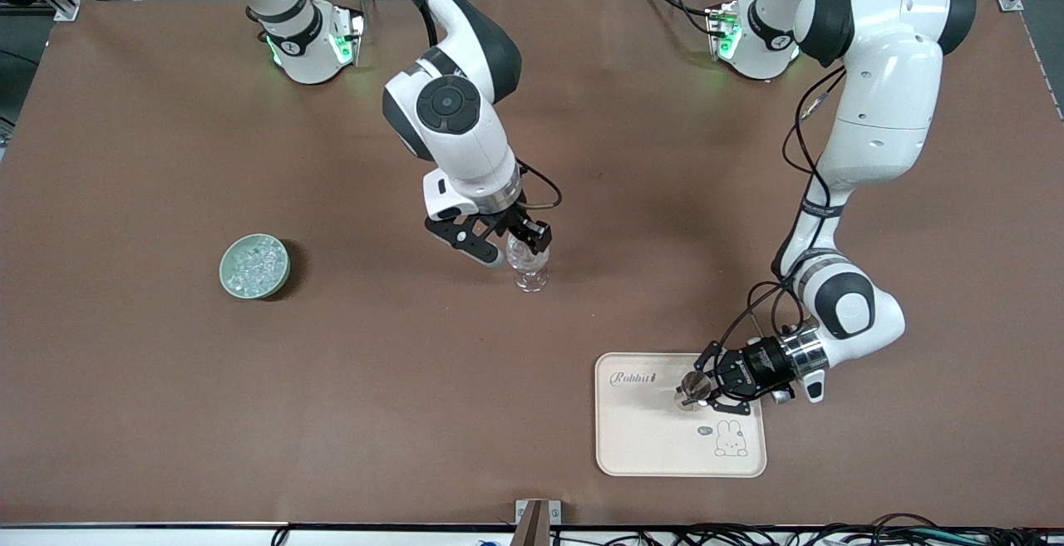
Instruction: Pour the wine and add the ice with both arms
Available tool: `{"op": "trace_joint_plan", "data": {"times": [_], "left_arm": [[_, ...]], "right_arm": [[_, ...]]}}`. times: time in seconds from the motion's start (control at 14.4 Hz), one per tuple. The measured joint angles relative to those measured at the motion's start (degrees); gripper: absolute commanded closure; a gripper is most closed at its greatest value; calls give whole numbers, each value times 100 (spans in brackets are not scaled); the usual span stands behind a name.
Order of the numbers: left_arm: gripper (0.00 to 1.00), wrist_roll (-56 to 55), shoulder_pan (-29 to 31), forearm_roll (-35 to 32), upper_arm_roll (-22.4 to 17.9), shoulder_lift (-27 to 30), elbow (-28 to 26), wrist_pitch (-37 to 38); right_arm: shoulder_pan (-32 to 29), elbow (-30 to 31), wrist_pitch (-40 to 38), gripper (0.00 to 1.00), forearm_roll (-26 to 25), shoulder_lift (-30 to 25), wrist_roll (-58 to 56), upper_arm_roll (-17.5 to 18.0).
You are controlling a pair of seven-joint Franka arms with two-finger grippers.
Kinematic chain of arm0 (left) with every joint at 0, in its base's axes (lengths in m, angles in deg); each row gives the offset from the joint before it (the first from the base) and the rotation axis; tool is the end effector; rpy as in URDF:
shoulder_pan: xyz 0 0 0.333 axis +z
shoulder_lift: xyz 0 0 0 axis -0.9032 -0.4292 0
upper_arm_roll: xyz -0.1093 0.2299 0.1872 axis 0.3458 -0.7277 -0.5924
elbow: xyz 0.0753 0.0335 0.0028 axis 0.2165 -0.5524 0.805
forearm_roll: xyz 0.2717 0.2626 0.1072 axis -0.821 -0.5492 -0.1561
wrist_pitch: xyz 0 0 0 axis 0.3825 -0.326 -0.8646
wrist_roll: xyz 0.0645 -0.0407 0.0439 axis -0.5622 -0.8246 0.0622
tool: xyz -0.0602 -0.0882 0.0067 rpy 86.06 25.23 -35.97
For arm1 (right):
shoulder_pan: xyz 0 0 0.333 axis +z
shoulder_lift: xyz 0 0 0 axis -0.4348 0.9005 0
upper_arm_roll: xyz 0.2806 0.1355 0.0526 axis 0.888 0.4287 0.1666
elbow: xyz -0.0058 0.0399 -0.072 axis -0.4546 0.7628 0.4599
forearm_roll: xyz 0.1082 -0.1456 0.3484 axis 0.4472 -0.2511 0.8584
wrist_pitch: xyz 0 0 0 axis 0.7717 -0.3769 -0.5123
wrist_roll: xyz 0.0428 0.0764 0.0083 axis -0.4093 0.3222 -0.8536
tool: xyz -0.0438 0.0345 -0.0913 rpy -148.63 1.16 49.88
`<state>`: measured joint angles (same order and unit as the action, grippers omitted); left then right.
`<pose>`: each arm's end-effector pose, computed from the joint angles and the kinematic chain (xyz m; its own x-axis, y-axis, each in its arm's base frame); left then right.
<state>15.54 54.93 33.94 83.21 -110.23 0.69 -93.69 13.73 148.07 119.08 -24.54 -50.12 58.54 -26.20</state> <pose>0.7307 -0.1318 0.1461 0.0541 0.3327 -0.9415 0.9438 0.2908 0.1570 0.5428 0.4730 0.3931 0.8435 -0.5364 -0.0280 -0.5316 -0.8264 -0.1857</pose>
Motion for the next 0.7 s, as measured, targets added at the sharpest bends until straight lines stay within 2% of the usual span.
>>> {"op": "trace_joint_plan", "data": {"times": [0.14,0.35,0.49,0.7], "left_arm": [[99,14,0,0,-1,-93,99,-12],[99,16,13,0,-3,-191,247,149],[99,-5,5,0,-2,-201,269,285],[99,-181,-13,0,-12,-296,409,434]], "right_arm": [[-5,-51,-3,0,-65,-26,-1,-45],[-184,-148,-406,0,-724,-354,-60,-186],[-498,-157,-864,0,-966,-695,-408,-220],[-1111,-160,-1252,0,-1007,-1090,-1337,-245]]}}
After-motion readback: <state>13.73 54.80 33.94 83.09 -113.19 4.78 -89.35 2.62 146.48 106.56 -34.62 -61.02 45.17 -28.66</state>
